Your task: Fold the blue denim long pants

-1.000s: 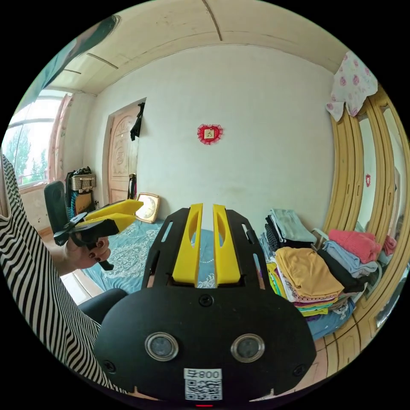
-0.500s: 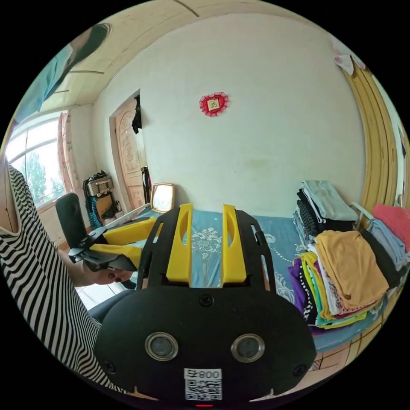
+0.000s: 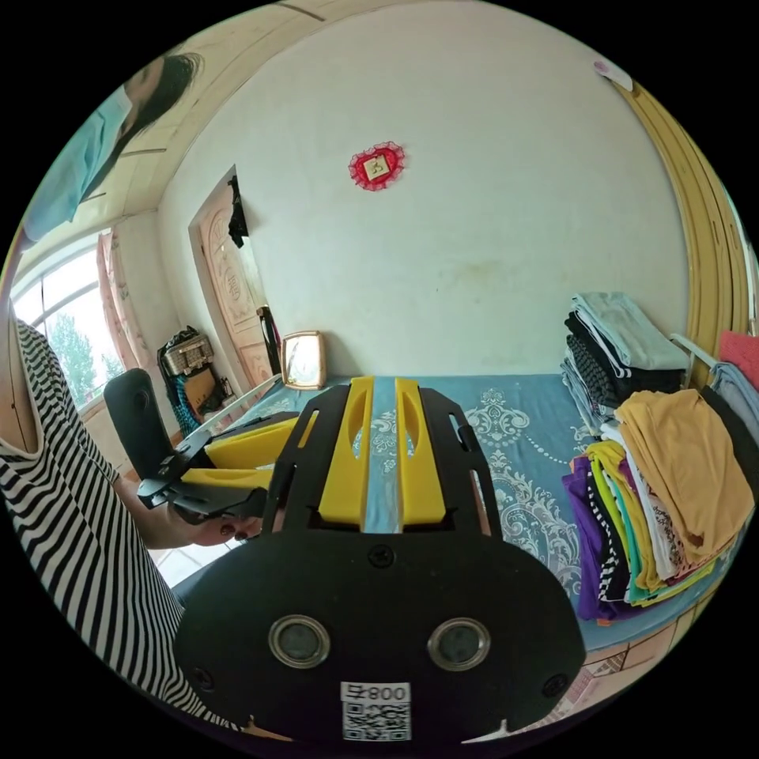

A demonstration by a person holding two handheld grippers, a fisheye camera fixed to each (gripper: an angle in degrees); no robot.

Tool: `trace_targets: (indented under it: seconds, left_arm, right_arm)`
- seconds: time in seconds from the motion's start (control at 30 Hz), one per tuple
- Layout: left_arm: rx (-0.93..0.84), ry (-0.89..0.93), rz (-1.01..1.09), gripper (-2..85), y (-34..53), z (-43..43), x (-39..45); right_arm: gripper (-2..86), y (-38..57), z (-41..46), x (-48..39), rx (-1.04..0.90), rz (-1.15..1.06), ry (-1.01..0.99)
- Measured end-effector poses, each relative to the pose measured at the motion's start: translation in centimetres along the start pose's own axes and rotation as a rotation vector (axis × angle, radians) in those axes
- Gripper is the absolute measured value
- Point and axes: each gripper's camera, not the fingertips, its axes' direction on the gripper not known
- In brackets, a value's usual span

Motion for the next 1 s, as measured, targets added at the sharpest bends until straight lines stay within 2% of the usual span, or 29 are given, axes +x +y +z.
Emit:
trace_targets:
  seconds: [0.2,0.47,1.0]
  left_arm:
    - [0.012,-0.037,-0.001,8.0,-0.2,2.1,-1.6]
    - [0.002,-0.036,-0.07,13.4,-0.3,4.8,-5.6]
    - [-0.062,-0.054,-0.136,13.8,-0.2,10.7,-12.9]
  right_arm:
    - [6.4,0.8,5.4,1.4,0.007,0.026,-0.03]
    - [8.5,2.7,12.0,3.3,0.013,0.039,-0.038]
    - [8.4,6.8,26.7,7.6,-0.025,0.089,-0.017]
